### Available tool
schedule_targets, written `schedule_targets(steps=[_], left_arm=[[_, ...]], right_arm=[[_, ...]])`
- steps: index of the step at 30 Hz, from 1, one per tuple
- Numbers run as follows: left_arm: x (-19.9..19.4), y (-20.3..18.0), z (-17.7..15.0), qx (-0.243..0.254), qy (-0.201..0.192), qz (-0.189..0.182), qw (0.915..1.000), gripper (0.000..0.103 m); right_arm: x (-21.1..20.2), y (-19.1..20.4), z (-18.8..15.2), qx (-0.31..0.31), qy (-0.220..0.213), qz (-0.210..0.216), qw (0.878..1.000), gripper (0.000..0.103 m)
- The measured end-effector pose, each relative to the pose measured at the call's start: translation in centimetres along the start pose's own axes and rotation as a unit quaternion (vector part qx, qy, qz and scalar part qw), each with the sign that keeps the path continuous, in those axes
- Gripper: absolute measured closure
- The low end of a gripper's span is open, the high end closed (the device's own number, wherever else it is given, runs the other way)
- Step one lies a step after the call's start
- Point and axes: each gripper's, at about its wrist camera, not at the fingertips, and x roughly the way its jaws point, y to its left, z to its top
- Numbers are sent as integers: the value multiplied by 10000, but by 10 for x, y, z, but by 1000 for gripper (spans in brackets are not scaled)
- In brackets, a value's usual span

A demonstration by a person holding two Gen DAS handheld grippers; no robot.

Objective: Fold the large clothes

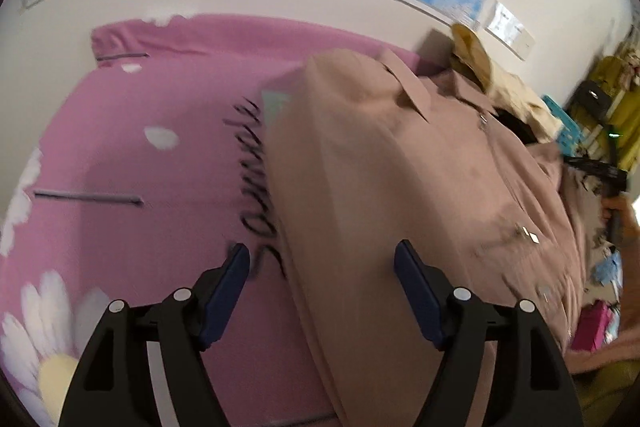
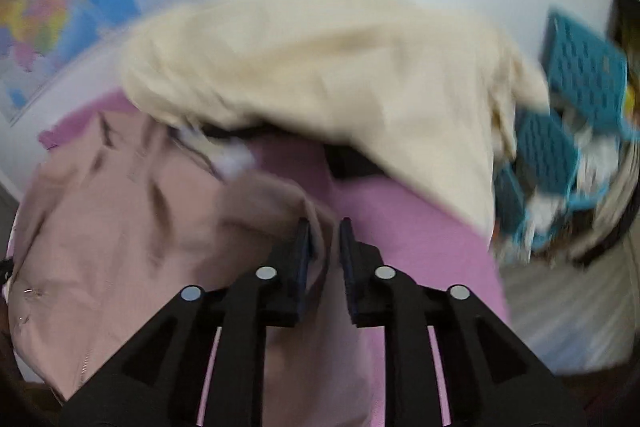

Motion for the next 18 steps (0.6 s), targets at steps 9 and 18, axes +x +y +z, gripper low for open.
schedule_targets(steps=[9, 18], left_arm=[[1, -12, -28, 21, 202, -655, 9976, 61], [-80, -8, 28, -175, -875, 535, 9946, 101]], right_arm=[[-45, 1, -40, 368, -739, 471, 9955, 49], [-95, 42, -42, 34, -1401, 1182, 9830, 49]])
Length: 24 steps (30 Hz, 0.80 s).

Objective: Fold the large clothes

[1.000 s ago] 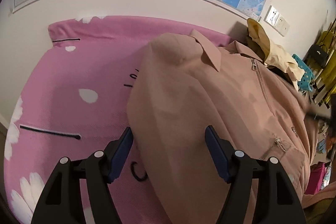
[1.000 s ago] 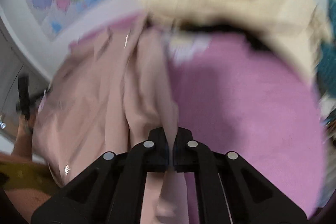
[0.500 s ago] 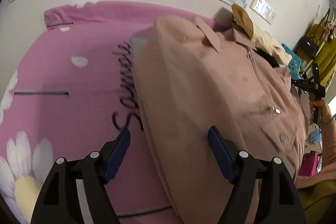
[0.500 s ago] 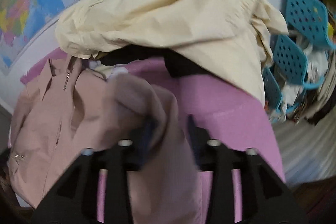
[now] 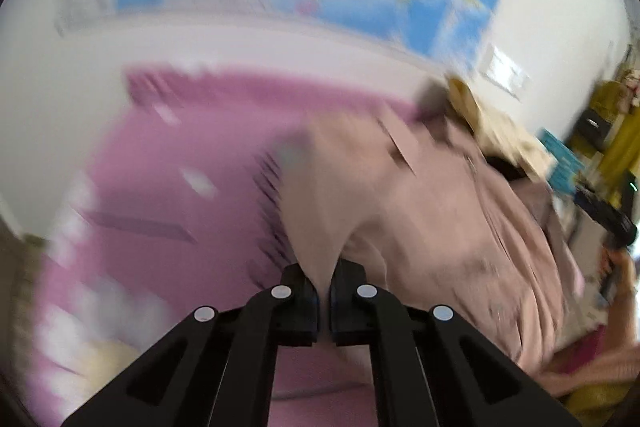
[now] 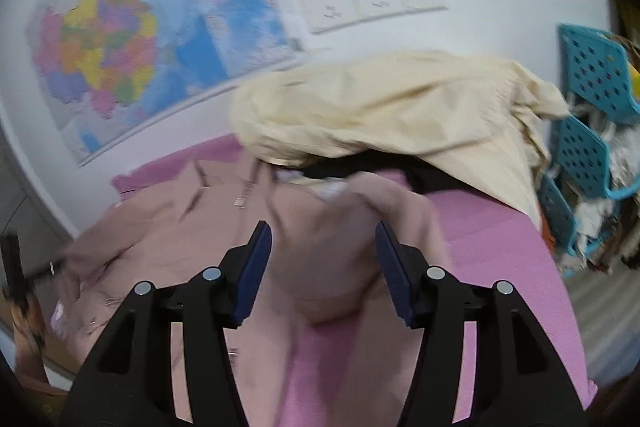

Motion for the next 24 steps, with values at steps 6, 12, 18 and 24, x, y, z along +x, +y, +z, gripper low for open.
schedule_targets(steps=[6, 12, 18, 24], left_arm=[[-9, -15, 50, 1187, -160, 2462, 9618, 99], [48, -13, 15, 1354, 659, 3165, 9366, 87], [7, -9, -8, 412, 441, 219, 9979, 45], [48, -31, -24, 584, 1032, -392, 9922, 42]], right_arm=[[22, 41, -10, -485, 326, 454, 9973, 49], [64, 73, -36, -750, 1017, 863, 9882, 42], [79, 106, -54, -1294, 1251, 1060, 9780, 32], [106, 108, -39, -1166, 1185, 858, 9823, 32]])
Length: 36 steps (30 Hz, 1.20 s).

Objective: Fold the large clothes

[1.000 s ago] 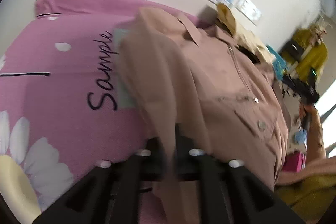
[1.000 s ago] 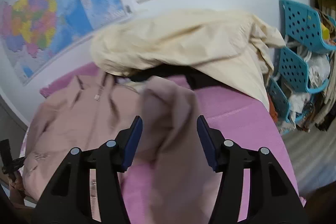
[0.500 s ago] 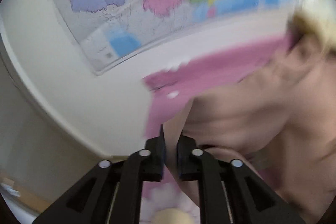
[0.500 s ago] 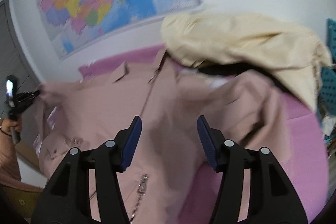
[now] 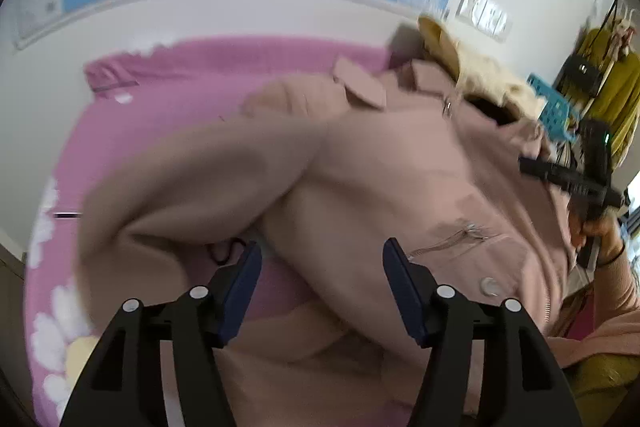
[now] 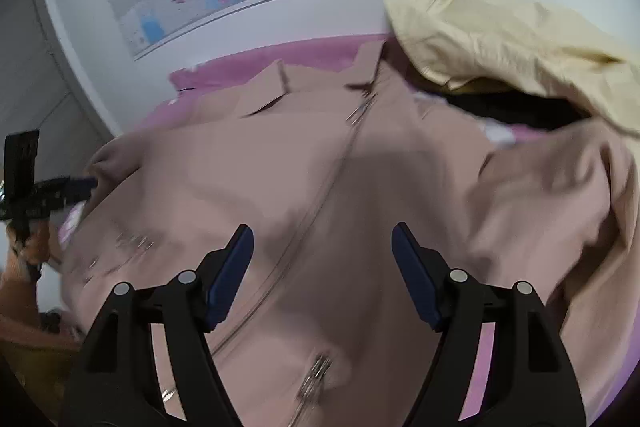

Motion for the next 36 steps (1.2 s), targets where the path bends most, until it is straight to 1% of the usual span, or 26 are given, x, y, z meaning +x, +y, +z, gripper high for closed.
schedule_targets(steps=[2, 5, 6, 11, 12, 13, 14, 15, 16, 17, 18, 19, 21, 23, 24, 25, 26, 27, 28, 29, 30, 32, 33, 34, 35, 36], left_arm=[[25, 7, 11, -204, 293, 4, 9994, 42], [49, 21, 23, -474, 465, 50, 9978, 41], [56, 24, 24, -548, 510, 64, 9972, 41], [76, 41, 45, -886, 455, 34, 9950, 37], [80, 44, 49, -968, 421, 28, 9944, 38], [82, 48, 51, -1064, 340, -3, 9937, 51], [84, 49, 54, -1113, 266, -8, 9934, 69], [85, 51, 56, -1168, 223, -8, 9929, 76], [83, 57, 59, -1299, 132, -56, 9914, 85], [81, 60, 63, -1405, 42, -66, 9901, 88], [77, 63, 66, -1451, -59, -18, 9894, 91], [71, 64, 70, -1413, -204, 143, 9897, 93], [56, 71, 79, -1357, -452, 514, 9884, 95], [45, 78, 86, -1371, -612, 751, 9858, 96], [39, 82, 89, -1365, -689, 850, 9846, 96], [35, 85, 91, -1345, -711, 855, 9847, 96], [35, 87, 90, -1283, -643, 767, 9867, 96], [38, 87, 89, -1164, -510, 764, 9889, 95], [46, 80, 86, -888, -257, 965, 9910, 90], [49, 72, 81, -544, -89, 1183, 9914, 88], [47, 60, 75, -105, -51, 1205, 9926, 87], [33, 45, 66, 404, -209, 1058, 9934, 81], [19, 39, 66, 588, -368, 765, 9947, 73], [10, 35, 68, 646, -527, 598, 9947, 67], [-2, 31, 74, 696, -761, 410, 9938, 63], [-6, 27, 80, 722, -882, 298, 9930, 62]], right_arm=[[11, -5, 13, 77, 4, -77, 9999, 32], [34, -12, 40, 1, -27, -421, 9991, 31], [42, -16, 50, 22, 8, -461, 9989, 30], [83, -41, 86, 264, 249, -577, 9977, 31], [94, -46, 91, 366, 350, -523, 9973, 39], [101, -48, 93, 391, 414, -434, 9974, 60], [111, -47, 95, 384, 537, -270, 9975, 73], [118, -45, 97, 357, 626, -237, 9971, 87], [122, -40, 98, 252, 658, -275, 9971, 93], [124, -34, 100, 103, 619, -346, 9974, 98], [124, -28, 104, 15, 540, -364, 9979, 98], [122, -23, 108, -15, 437, -307, 9986, 99], [117, -11, 121, -116, 159, -172, 9997, 99], [117, -1, 132, -260, -12, -96, 9996, 99], [121, 5, 136, -298, -19, -26, 9996, 99], [127, 9, 137, -382, 73, -3, 9992, 95], [137, 11, 135, -509, 338, -33, 9981, 91], [145, 9, 129, -571, 602, -193, 9964, 77], [145, 4, 123, -627, 727, -256, 9951, 62], [140, -1, 119, -641, 745, -218, 9949, 58], [130, -10, 116, -574, 687, -162, 9959, 56], [106, -30, 114, -368, 484, 31, 9981, 51], [93, -42, 115, -256, 371, -2, 9990, 44], [85, -51, 115, -195, 308, -83, 9993, 43], [81, -59, 118, -143, 286, -173, 9993, 43], [80, -69, 121, -42, 288, -207, 9994, 46]])
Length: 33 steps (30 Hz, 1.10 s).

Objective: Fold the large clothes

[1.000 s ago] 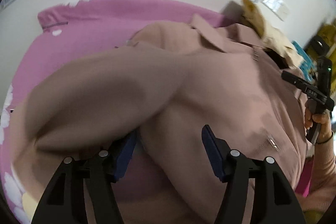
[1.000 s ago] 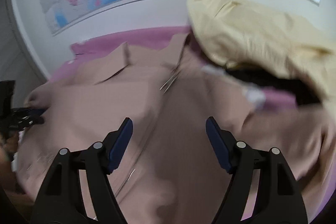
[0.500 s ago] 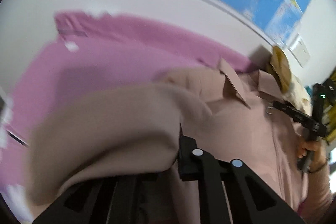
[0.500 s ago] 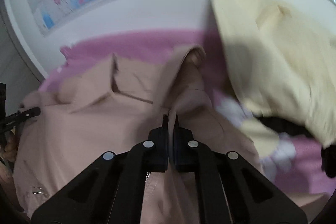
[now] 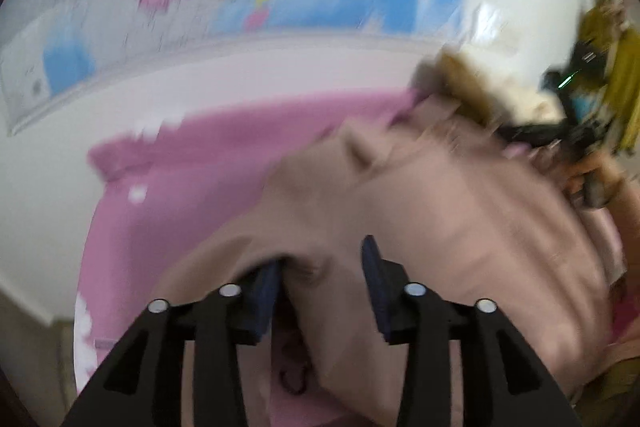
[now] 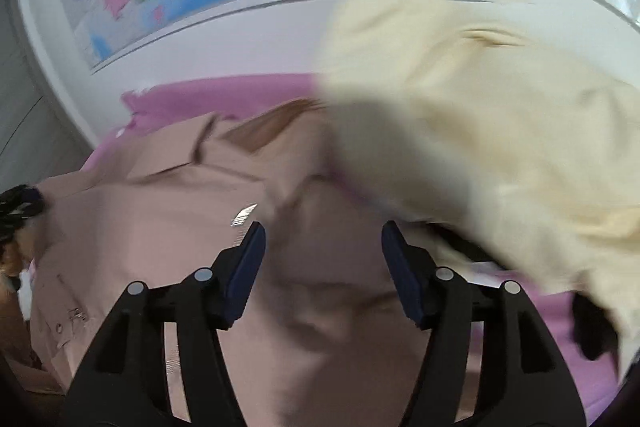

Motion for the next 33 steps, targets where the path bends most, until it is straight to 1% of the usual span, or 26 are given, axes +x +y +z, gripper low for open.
schedule_targets(steps=[1, 2, 5, 6, 7, 8, 9, 10, 11, 12, 13, 14, 15, 16, 18, 19, 20, 22, 23, 24, 25, 26, 27, 29, 30, 33], left_arm=[[-1, 0, 12, -4, -124, -87, 9999, 60], [3, 0, 20, -17, -119, -77, 9999, 57], [42, 6, 46, -153, 325, 52, 9993, 56], [53, 7, 50, -217, 462, -14, 9987, 56], [68, 10, 57, -341, 635, -249, 9971, 56], [71, 13, 56, -381, 689, -415, 9960, 56], [77, 14, 60, -421, 724, -552, 9950, 56], [78, 16, 60, -422, 720, -569, 9949, 56], [77, 15, 61, -397, 690, -597, 9950, 56], [71, 12, 60, -335, 603, -639, 9956, 56], [58, 10, 56, -214, 421, -690, 9965, 54], [51, 9, 53, -160, 328, -698, 9969, 50], [42, 9, 49, -125, 214, -679, 9974, 50], [30, 12, 43, -139, 105, -626, 9979, 49], [21, 18, 36, -166, 82, -461, 9988, 49], [14, 21, 33, -159, 39, -303, 9994, 49], [11, 22, 31, -158, 15, -257, 9995, 49], [-1, 25, 34, -190, -189, -348, 9990, 48], [-6, 28, 37, -230, -325, -408, 9984, 45], [-12, 30, 41, -261, -472, -451, 9975, 41], [-14, 28, 47, -224, -611, -414, 9970, 34], [-10, 24, 51, -127, -622, -306, 9975, 34], [-1, 18, 57, 24, -532, -155, 9985, 34], [35, 3, 69, 384, -75, 82, 9992, 33], [58, -3, 75, 491, 199, 130, 9985, 33], [116, -9, 88, 714, 772, 262, 9941, 33]], right_arm=[[3, -8, 2, 103, 70, 15, 9999, 50], [10, -9, 5, 165, 158, -2, 9997, 52], [36, -3, 3, -132, 529, -174, 9984, 53], [41, -3, 1, -188, 578, -229, 9979, 51], [47, 1, -1, -245, 630, -231, 9974, 45], [52, 5, -3, -284, 686, -169, 9971, 42], [58, 9, -4, -370, 766, -142, 9963, 43], [62, 12, -4, -452, 795, -184, 9956, 46], [66, 16, -5, -585, 837, -190, 9946, 53], [66, 19, -5, -689, 813, -172, 9942, 75], [63, 20, -4, -746, 760, -243, 9940, 88], [58, 21, -1, -798, 642, -396, 9940, 89], [47, 19, 6, -758, 347, -581, 9948, 91], [40, 17, 11, -686, 137, -624, 9956, 92], [22, 9, 28, -397, -323, -624, 9967, 93], [18, 9, 32, -370, -471, -677, 9959, 93], [18, 11, 37, -374, -573, -782, 9946, 93], [26, 13, 46, -288, -606, -808, 9945, 93], [33, 14, 48, -280, -550, -767, 9951, 93], [46, 16, 46, -333, -314, -714, 9964, 92], [54, 21, 45, -386, -234, -790, 9958, 92], [59, 24, 40, -524, -150, -897, 9945, 92], [60, 26, 37, -567, -103, -883, 9944, 91], [59, 21, 32, -481, -60, -840, 9953, 89], [57, 18, 31, -400, -60, -797, 9960, 89], [56, 15, 32, -224, -62, -627, 9978, 88]])
